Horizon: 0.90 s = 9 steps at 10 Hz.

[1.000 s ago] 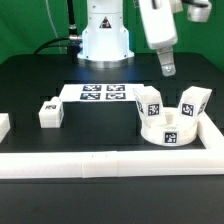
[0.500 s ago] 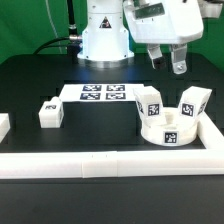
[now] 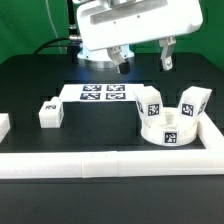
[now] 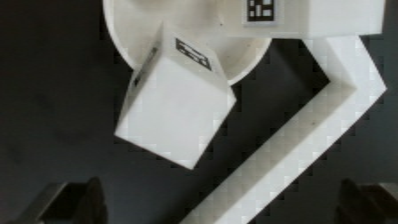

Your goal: Assemble stool

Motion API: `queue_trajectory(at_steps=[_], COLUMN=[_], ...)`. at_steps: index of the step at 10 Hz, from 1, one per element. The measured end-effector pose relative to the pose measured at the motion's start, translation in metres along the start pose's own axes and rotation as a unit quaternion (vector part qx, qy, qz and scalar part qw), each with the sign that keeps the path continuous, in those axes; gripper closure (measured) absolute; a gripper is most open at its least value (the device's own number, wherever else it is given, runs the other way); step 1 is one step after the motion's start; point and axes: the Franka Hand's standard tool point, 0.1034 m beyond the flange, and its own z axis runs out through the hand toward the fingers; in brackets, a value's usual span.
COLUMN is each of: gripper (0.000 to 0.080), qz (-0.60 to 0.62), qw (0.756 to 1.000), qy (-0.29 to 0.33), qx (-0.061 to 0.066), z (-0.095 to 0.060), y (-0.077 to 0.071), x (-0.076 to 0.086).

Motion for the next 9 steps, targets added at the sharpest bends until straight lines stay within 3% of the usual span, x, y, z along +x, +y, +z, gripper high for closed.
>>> queue_trajectory(at_steps=[2, 4, 6, 9], gripper=[0.015, 0.015, 0.015, 0.015], qz=[-0.079, -0.219, -0.228, -0.221], qw=[0.997, 0.975, 0.972, 0.974], qy=[0.002, 0.019, 0.042, 0.042], qx=[-0.003, -0.015, -0.028, -0.03], z=[0.0, -0.002, 0.002, 0.002], y=[0.003, 0.04, 0.07, 0.068], x=[0.002, 0.024, 0.042, 0.041])
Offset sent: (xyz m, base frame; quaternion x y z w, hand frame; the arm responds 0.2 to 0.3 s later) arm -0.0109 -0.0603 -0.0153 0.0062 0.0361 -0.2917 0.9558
